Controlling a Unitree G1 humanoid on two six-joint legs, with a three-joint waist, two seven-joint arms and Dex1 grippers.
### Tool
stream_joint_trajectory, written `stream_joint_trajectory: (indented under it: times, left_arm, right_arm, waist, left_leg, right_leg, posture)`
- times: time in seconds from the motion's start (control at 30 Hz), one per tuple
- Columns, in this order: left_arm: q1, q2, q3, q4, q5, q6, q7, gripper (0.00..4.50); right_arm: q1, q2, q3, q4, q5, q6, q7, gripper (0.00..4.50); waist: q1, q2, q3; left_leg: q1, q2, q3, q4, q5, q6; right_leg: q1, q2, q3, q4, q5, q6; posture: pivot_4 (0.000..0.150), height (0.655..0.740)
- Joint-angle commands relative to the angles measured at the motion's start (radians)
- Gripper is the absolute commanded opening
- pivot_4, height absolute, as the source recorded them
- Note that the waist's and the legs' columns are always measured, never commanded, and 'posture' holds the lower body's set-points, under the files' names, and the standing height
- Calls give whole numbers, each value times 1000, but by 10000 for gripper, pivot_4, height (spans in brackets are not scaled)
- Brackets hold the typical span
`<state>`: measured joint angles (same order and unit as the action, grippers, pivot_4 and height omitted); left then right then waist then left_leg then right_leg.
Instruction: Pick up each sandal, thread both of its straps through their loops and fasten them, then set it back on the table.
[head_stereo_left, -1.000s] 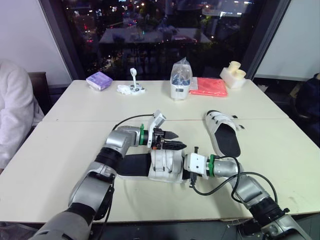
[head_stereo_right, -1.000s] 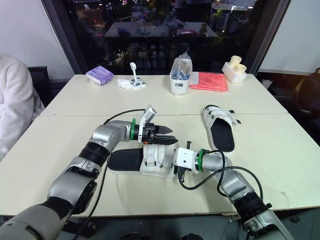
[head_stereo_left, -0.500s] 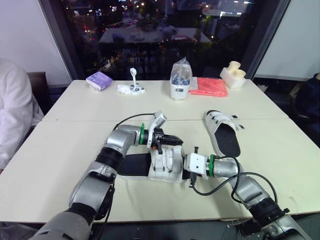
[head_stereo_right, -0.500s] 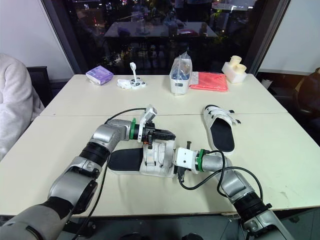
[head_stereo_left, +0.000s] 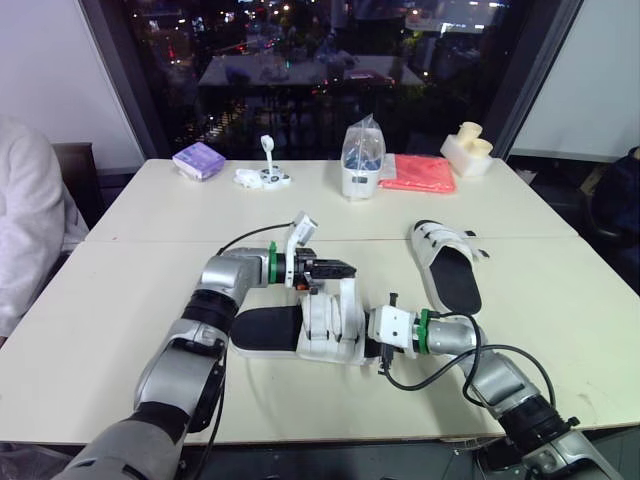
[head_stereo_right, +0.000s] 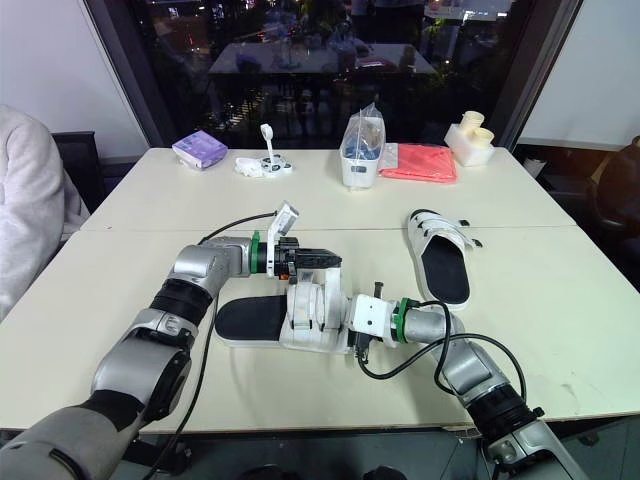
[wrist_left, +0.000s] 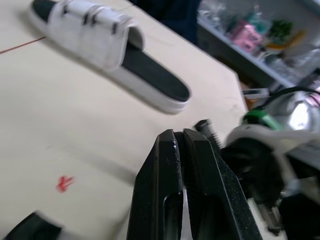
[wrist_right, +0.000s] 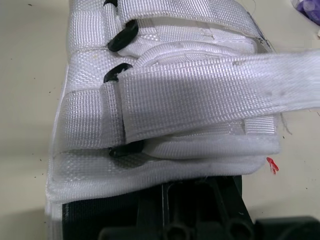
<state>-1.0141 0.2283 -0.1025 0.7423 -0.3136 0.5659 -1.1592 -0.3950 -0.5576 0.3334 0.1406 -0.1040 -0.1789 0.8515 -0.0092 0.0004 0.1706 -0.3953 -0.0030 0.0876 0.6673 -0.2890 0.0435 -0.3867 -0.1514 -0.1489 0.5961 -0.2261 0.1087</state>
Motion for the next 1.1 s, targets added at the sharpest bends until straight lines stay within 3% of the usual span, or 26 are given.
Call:
stream_joint_trajectory:
  times: [0.03, 0.3, 0.4, 0.57, 0.83, 1.1]
  left_arm:
    - [-19, 11, 22, -2, 28, -82, 37, 181]
    - [-1, 16, -72, 48, 145, -189, 31, 181]
    - [8, 27, -139, 56, 212, -268, 6, 9880]
    - [-4, 28, -220, 109, 341, -460, 46, 34113]
    - [-55, 16, -235, 237, 454, -566, 201, 34113]
    - [-75, 27, -102, 202, 346, -563, 161, 34113]
  right_arm:
    - [55, -16, 47, 77, -63, 66, 19, 0]
    - [59, -19, 46, 73, -64, 66, 18, 0]
    - [54, -17, 47, 77, -65, 66, 18, 0]
    - [52, -16, 49, 78, -66, 65, 19, 0]
    - [58, -14, 50, 73, -67, 68, 15, 0]
    - [65, -7, 42, 67, -54, 73, 9, 0]
  waist:
    - [0, 0, 0]
    - [0, 0, 0]
    - [0, 0, 0]
    - [1, 0, -1]
    - [1, -1, -1]
    - [0, -1, -1]
  left_leg:
    - [0, 0, 0, 0, 0, 0]
    - [0, 0, 0, 0, 0, 1]
    - [0, 0, 0, 0, -1, 1]
    - [0, 0, 0, 0, -1, 2]
    - [0, 0, 0, -1, -2, 2]
    - [-2, 0, 0, -1, 0, 5]
  right_leg:
    - [0, 0, 0, 0, 0, 0]
    - [0, 0, 0, 0, 0, 0]
    - [0, 0, 0, 0, 0, 0]
    - [0, 0, 0, 0, 0, 0]
    - [0, -1, 0, 0, 0, 0]
    - [-3, -1, 0, 0, 0, 0]
  posture:
    - [1500, 7400]
    - [1500, 7400]
    - [1500, 7400]
    - [1500, 7400]
    - [1500, 7400]
    - [1500, 7400]
